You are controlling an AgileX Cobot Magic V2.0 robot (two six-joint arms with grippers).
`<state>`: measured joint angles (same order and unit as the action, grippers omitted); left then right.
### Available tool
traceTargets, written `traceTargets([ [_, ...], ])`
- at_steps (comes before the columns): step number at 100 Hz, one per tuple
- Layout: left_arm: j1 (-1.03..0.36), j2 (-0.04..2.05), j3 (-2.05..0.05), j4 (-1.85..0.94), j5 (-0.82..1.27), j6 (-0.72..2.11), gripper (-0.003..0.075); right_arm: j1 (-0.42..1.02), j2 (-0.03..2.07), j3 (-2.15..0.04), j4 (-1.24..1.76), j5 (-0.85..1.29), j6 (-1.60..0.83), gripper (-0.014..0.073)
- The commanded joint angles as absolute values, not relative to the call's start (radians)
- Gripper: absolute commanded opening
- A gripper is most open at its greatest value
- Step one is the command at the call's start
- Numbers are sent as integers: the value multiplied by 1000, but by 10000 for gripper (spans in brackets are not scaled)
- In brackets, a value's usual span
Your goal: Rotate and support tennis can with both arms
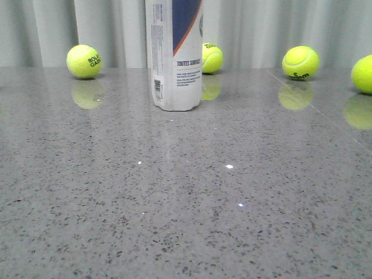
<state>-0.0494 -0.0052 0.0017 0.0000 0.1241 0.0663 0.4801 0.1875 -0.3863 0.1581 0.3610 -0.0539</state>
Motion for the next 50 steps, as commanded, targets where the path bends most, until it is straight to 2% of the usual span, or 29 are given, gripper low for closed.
traceTargets([
  [1, -47, -30, 46, -6, 45, 56, -19, 479, 198, -412, 154, 286, -52, -60],
  [50, -47, -30, 46, -6, 45, 56, -19, 479, 198, -407, 154, 266, -52, -60],
])
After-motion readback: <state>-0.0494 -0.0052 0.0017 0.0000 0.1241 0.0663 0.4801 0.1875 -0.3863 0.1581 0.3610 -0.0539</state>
